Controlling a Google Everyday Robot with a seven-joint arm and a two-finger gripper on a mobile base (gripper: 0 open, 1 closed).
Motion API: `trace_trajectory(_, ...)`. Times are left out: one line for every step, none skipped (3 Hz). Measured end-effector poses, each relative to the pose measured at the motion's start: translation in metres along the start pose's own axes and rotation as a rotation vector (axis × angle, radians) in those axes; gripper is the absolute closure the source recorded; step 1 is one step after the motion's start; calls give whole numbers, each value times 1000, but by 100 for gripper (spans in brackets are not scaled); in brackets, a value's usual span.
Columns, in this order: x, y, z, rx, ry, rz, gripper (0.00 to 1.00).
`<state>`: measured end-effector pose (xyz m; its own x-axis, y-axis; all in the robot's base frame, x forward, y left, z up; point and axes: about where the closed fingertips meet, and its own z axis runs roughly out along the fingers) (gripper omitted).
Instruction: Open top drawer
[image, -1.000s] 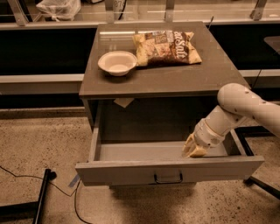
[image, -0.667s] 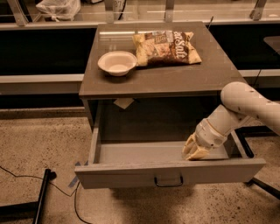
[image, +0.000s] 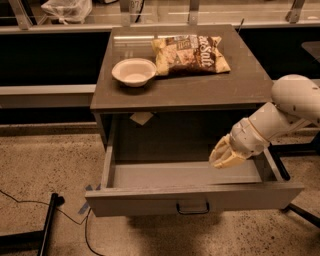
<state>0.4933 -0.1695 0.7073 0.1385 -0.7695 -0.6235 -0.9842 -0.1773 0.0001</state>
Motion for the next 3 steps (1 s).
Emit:
trace_trajectory(-15, 1, -25, 62, -52, -27, 100)
trace_trajectory(-16, 1, -26, 65, -59, -29, 84)
trace_trajectory(-17, 1, -24, 62, -60, -29, 61)
